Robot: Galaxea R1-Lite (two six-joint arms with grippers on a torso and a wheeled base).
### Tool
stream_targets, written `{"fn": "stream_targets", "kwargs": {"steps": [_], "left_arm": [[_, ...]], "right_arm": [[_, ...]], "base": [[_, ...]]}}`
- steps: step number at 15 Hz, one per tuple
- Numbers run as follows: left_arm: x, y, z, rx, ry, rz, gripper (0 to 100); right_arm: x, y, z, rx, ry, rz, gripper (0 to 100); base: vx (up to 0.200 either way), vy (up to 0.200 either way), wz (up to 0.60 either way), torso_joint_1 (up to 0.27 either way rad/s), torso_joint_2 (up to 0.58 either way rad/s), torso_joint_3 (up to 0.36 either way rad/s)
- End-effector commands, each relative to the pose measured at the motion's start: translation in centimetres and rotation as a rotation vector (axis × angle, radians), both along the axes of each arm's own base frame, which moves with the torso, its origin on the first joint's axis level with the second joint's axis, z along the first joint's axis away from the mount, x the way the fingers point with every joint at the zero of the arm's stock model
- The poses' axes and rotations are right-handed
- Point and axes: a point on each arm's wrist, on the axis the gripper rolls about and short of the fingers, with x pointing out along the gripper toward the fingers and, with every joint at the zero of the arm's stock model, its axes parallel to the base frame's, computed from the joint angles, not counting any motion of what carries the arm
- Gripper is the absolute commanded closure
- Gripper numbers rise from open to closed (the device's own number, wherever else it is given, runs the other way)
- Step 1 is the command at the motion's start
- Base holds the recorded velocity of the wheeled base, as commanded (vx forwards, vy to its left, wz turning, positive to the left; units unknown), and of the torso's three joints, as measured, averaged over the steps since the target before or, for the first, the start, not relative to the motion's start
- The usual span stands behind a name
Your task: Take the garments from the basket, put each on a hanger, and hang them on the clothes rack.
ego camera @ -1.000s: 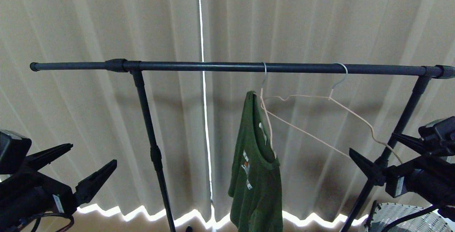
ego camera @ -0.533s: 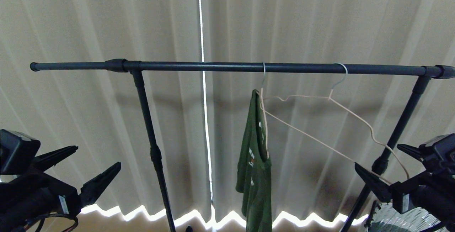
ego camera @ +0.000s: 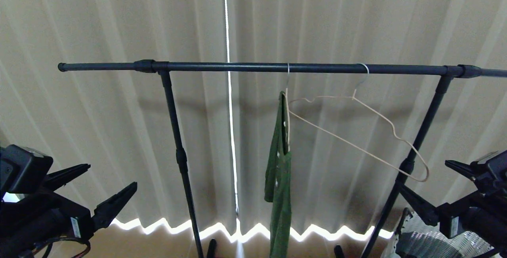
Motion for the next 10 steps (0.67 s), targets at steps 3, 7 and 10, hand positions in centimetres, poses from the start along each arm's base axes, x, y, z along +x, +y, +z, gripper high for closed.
{"fn": "stream_targets", "kwargs": {"steps": [3,7,10], "left_arm": [[-0.01,0.02,-0.11,0.000,0.005,0.001,0],[-0.01,0.00,-0.17,0.000,0.008,0.000,0],[0.02,-0.01,-0.32,0.002,0.016,0.000,0]], "right_arm": [[0.01,0.01,-0.10,-0.002,0.005,0.001,0],[0.09,0.04,-0.07,-0.001,0.005,0.001,0],[0.10,0.05,-0.04,-0.002,0.005,0.001,0]], "base": [[-0.133,0.000,0.00,0.002,0.00,0.002],[0.000,0.000,0.00,0.000,0.00,0.000],[0.000,0.000,0.00,0.000,0.00,0.000]]}}
